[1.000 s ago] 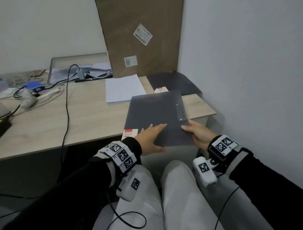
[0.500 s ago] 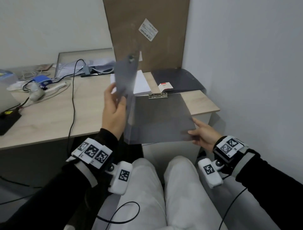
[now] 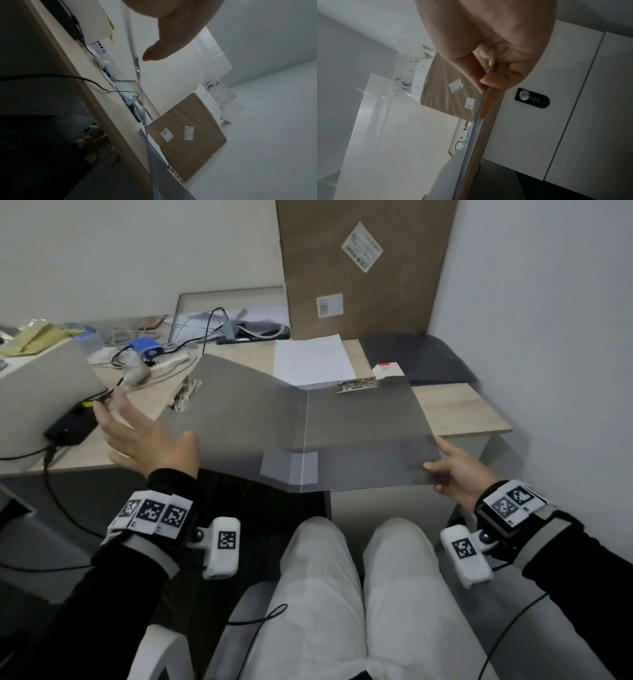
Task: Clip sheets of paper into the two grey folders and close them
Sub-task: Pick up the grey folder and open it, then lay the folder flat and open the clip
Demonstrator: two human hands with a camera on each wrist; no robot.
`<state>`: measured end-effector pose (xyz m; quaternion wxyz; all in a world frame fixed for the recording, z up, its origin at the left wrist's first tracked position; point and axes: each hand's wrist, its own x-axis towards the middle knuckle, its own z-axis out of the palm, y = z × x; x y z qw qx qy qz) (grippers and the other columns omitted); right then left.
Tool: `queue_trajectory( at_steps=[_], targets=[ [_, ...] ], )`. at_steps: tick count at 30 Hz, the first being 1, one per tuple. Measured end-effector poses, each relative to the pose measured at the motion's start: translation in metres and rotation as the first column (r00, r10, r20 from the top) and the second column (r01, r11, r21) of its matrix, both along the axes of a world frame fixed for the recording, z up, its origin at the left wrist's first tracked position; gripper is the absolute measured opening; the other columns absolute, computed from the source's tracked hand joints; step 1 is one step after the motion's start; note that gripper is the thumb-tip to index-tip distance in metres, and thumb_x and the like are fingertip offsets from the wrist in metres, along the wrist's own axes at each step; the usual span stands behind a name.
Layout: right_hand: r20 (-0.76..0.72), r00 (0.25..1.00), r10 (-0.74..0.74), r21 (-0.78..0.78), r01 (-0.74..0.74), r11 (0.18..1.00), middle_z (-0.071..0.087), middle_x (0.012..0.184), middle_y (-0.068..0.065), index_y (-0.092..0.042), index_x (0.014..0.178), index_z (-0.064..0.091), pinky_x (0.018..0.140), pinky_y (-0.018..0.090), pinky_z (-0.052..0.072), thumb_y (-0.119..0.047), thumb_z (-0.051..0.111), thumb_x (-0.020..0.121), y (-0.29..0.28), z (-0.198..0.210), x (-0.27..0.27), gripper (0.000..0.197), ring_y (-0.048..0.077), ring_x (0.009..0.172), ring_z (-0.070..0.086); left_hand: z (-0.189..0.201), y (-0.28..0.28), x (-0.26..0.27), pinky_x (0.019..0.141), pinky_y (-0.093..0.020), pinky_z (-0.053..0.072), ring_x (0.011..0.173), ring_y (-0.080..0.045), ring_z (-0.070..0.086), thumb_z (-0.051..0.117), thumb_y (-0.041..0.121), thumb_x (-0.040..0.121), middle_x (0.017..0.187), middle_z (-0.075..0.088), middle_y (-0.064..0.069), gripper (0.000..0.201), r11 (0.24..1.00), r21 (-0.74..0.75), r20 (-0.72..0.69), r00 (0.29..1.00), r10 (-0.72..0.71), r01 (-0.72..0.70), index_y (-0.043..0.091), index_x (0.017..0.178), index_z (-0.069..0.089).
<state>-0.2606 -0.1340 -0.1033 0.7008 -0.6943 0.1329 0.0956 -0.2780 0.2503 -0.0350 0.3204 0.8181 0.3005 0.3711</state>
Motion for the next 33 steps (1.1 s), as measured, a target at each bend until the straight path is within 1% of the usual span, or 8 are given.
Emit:
queue_trajectory(
  at_steps=[6, 10, 15, 18, 23, 26, 30, 33],
  targets=[
    [0.003, 1.0, 0.03, -0.021, -0.03, 0.999, 0.075, 0.066, -0.007, -0.032, 0.137, 0.042, 0.034, 0.012, 0.033, 0.005, 0.043, 0.088, 0.001, 0.004, 0.001, 0.062, 0.004, 0.045, 0.064, -0.001, -0.021, 0.018, 0.117, -0.043, 0.019, 0.141, -0.034, 0.023, 0.063, 0.014, 0.075, 0.152, 0.025, -0.017, 0.074, 0.946, 0.103, -0.269, 0.924, -0.271, 0.307, 0.011, 0.142, 0.033],
    [0.013, 0.998, 0.054, -0.064, -0.053, 0.997, 0.072, 0.068, -0.01, -0.029, 0.133, 0.051, 0.037, 0.012, 0.034, 0.002, 0.049, 0.086, -0.003, 0.009, 0.0, 0.056, 0.004, 0.047, 0.061, -0.006, -0.066, 0.038, 0.109, -0.032, 0.031, 0.133, -0.028, 0.039, 0.059, 0.014, 0.084, 0.144, 0.04, -0.015, 0.057, 0.763, -0.072, -0.432, 0.67, -0.604, 0.642, 0.009, 0.138, 0.041],
    [0.006, 0.999, 0.034, -0.176, -0.033, 0.984, 0.067, 0.075, -0.003, -0.022, 0.13, 0.053, 0.049, 0.02, 0.032, -0.003, 0.053, 0.088, -0.005, 0.011, 0.002, 0.047, 0.009, 0.053, 0.059, -0.008, -0.122, 0.072, 0.088, -0.02, 0.037, 0.116, -0.02, 0.053, 0.055, 0.018, 0.091, 0.137, 0.052, -0.01, 0.045, 0.562, -0.36, -0.527, 0.334, -0.782, 0.745, 0.008, 0.135, 0.049],
    [0.0, 1.0, 0.014, -0.332, -0.014, 0.943, 0.062, 0.082, 0.0, -0.017, 0.132, 0.051, 0.052, 0.021, 0.036, -0.012, 0.057, 0.09, -0.006, 0.016, 0.005, 0.043, 0.011, 0.065, 0.054, -0.008, -0.139, 0.1, 0.099, -0.02, 0.035, 0.125, -0.021, 0.05, 0.055, 0.017, 0.09, 0.139, 0.051, -0.01, 0.046, 0.566, -0.343, -0.564, 0.318, -0.762, 0.75, 0.007, 0.135, 0.049],
    [-0.036, 0.992, 0.119, -0.602, -0.117, 0.79, 0.065, 0.108, 0.011, -0.012, 0.122, 0.057, 0.06, 0.026, 0.044, -0.02, 0.061, 0.087, -0.015, 0.035, 0.023, 0.036, 0.021, 0.09, 0.06, -0.011, -0.151, 0.133, 0.118, -0.031, 0.021, 0.145, -0.025, 0.023, 0.055, 0.031, 0.09, 0.159, 0.019, -0.008, 0.071, 0.561, -0.179, -0.789, 0.223, -0.573, 0.808, 0.012, 0.15, 0.02],
    [-0.026, 0.977, 0.212, -0.793, -0.15, 0.591, 0.067, 0.11, 0.007, -0.014, 0.115, 0.064, 0.086, 0.029, 0.046, -0.022, 0.064, 0.084, -0.023, 0.054, 0.042, 0.032, 0.023, 0.106, 0.061, -0.018, -0.15, 0.142, 0.118, -0.035, 0.019, 0.146, -0.03, 0.019, 0.049, 0.039, 0.092, 0.16, 0.012, -0.009, 0.069, 0.517, -0.125, -0.881, 0.145, -0.45, 0.847, 0.017, 0.15, 0.018],
    [0.139, 0.931, 0.338, -0.799, -0.096, 0.594, 0.068, 0.11, 0.003, -0.015, 0.109, 0.068, 0.096, 0.028, 0.044, -0.017, 0.061, 0.086, -0.009, 0.081, 0.07, 0.024, 0.019, 0.107, 0.062, -0.026, -0.142, 0.146, 0.12, -0.036, 0.015, 0.147, -0.03, 0.013, 0.048, 0.043, 0.092, 0.161, 0.005, -0.007, 0.074, 0.479, -0.137, -0.909, 0.082, -0.408, 0.867, 0.02, 0.152, 0.011],
    [0.057, 0.88, 0.471, -0.825, -0.224, 0.519, 0.066, 0.117, -0.001, -0.017, 0.116, 0.065, 0.092, 0.021, 0.039, -0.021, 0.061, 0.087, 0.013, 0.094, 0.093, 0.029, 0.013, 0.11, 0.058, -0.029, -0.133, 0.143, 0.12, -0.037, 0.014, 0.148, -0.029, 0.012, 0.049, 0.044, 0.091, 0.161, 0.004, -0.008, 0.076, 0.455, -0.152, -0.92, 0.042, -0.389, 0.878, 0.02, 0.152, 0.01]
  ],
)
